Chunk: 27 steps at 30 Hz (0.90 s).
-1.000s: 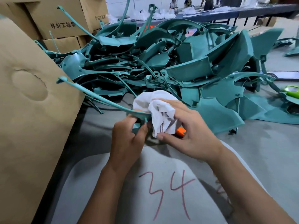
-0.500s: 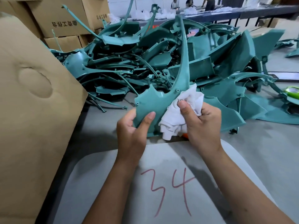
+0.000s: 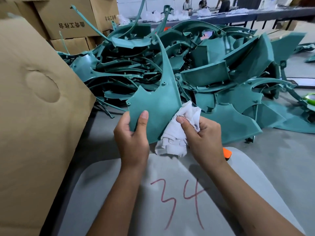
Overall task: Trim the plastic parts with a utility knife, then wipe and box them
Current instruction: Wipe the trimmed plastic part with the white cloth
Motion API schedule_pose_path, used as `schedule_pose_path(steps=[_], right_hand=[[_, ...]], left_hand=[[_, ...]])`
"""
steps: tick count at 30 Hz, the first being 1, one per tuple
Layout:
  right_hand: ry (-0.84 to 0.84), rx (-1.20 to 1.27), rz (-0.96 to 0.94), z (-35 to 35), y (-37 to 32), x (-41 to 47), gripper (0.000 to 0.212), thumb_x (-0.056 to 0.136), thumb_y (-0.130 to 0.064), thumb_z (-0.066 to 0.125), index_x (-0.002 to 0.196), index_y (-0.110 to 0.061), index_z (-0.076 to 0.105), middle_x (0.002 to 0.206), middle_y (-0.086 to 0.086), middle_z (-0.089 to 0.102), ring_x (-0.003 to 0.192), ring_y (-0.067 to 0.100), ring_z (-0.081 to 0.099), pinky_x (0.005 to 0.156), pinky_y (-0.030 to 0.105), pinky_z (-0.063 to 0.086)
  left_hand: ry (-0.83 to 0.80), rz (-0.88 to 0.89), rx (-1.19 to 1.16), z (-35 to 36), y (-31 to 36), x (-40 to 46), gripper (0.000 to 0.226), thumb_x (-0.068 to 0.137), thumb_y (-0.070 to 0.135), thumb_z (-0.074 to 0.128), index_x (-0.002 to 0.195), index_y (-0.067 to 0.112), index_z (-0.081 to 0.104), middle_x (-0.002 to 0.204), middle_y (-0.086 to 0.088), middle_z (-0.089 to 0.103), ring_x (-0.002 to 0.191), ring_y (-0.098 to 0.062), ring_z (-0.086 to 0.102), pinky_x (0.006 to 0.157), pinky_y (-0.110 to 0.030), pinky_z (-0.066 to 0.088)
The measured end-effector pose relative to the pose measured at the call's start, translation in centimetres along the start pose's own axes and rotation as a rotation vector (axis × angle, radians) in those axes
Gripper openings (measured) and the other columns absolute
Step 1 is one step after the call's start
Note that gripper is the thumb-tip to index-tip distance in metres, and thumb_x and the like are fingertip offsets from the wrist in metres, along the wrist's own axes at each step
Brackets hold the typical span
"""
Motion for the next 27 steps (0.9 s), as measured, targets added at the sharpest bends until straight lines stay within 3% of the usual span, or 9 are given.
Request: schedule_pose_path(steps=[3, 7, 10, 16, 19, 22, 24, 27], right_hand=[[0.017, -0.077, -0.086, -0.5, -0.5, -0.1, 0.058, 0.097, -0.024, 0.074, 0.061, -0.025, 0.029, 0.056, -0.009, 0.022, 0.054, 0.008, 0.023, 0.051, 0.020, 0.021], [-0.018, -0.044, -0.063, -0.5, -0.3, 0.1, 0.055, 0.097, -0.026, 0.073, 0.060, -0.028, 0.033, 0.054, -0.010, 0.029, 0.053, 0.007, 0.027, 0.050, 0.020, 0.024], [-0.036, -0.020, -0.023, -0.6, 0.0, 0.5, 0.054, 0.098, -0.023, 0.073, 0.059, -0.026, 0.035, 0.054, -0.013, 0.031, 0.054, 0.005, 0.028, 0.050, 0.021, 0.026], [0.074, 0.106, 0.133, -2.1, 1.5, 1.5, 0.046, 0.100, -0.024, 0.070, 0.066, 0.001, 0.053, 0.060, -0.008, 0.049, 0.057, 0.005, 0.041, 0.051, 0.023, 0.036], [0.032, 0.316, 0.405, -2.4, 3.1, 1.7, 0.046, 0.100, -0.034, 0.070, 0.079, 0.006, 0.060, 0.069, 0.009, 0.059, 0.061, 0.018, 0.055, 0.058, 0.032, 0.045], [-0.053, 0.484, 0.560, -2.4, 3.7, 1.4, 0.043, 0.100, -0.031, 0.069, 0.059, -0.019, 0.066, 0.057, 0.001, 0.059, 0.045, 0.015, 0.058, 0.043, 0.025, 0.045], [-0.007, 0.511, 0.549, -2.2, 3.5, 1.3, 0.048, 0.100, -0.028, 0.068, 0.053, -0.023, 0.061, 0.053, -0.003, 0.054, 0.041, 0.013, 0.052, 0.042, 0.023, 0.040], [0.184, 0.620, 0.566, -2.2, 3.2, 1.3, 0.039, 0.103, -0.025, 0.064, 0.065, -0.019, 0.065, 0.059, 0.001, 0.065, 0.049, 0.018, 0.062, 0.047, 0.029, 0.051]], left_hand=[[-0.166, -0.129, -0.049, 0.3, -0.8, 1.1, 0.012, 0.101, 0.012, 0.064, 0.110, 0.016, 0.071, 0.108, 0.000, 0.078, 0.101, -0.022, 0.074, 0.088, -0.040, 0.061], [-0.291, -0.114, 0.044, -0.2, -0.2, 1.4, 0.015, 0.100, 0.017, 0.065, 0.112, 0.023, 0.071, 0.107, 0.008, 0.078, 0.098, -0.014, 0.075, 0.083, -0.032, 0.062], [-0.378, -0.113, 0.116, -0.2, 0.0, 1.3, 0.017, 0.099, 0.016, 0.067, 0.112, 0.024, 0.071, 0.107, 0.010, 0.078, 0.099, -0.012, 0.075, 0.087, -0.037, 0.062], [-0.588, -0.111, 0.245, 0.4, 0.3, 0.7, 0.019, 0.089, 0.033, 0.069, 0.108, 0.038, 0.073, 0.101, 0.011, 0.079, 0.092, -0.015, 0.075, 0.086, -0.048, 0.061], [-0.703, -0.086, 0.282, 0.6, 0.4, 0.4, 0.024, 0.089, 0.037, 0.069, 0.113, 0.042, 0.071, 0.104, 0.016, 0.077, 0.094, -0.007, 0.074, 0.083, -0.036, 0.060], [-0.834, -0.096, 0.228, 0.6, 0.5, 0.0, 0.020, 0.091, 0.029, 0.071, 0.109, 0.037, 0.075, 0.103, 0.014, 0.078, 0.093, -0.005, 0.074, 0.077, -0.016, 0.055], [-0.778, -0.082, 0.209, 0.4, 0.7, 0.3, 0.015, 0.090, 0.028, 0.073, 0.104, 0.032, 0.076, 0.097, 0.011, 0.079, 0.086, -0.005, 0.074, 0.071, -0.015, 0.054], [-0.376, -0.145, 0.115, -0.6, 0.0, 1.2, 0.021, 0.086, 0.036, 0.072, 0.105, 0.029, 0.072, 0.097, 0.007, 0.078, 0.088, -0.012, 0.075, 0.068, -0.027, 0.059]])
Point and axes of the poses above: each hand's wrist, its own x-axis towards the middle knuckle, its own z-axis out of the palm, y = z × x, the point moved 6 cm from there along x, towards the middle knuckle
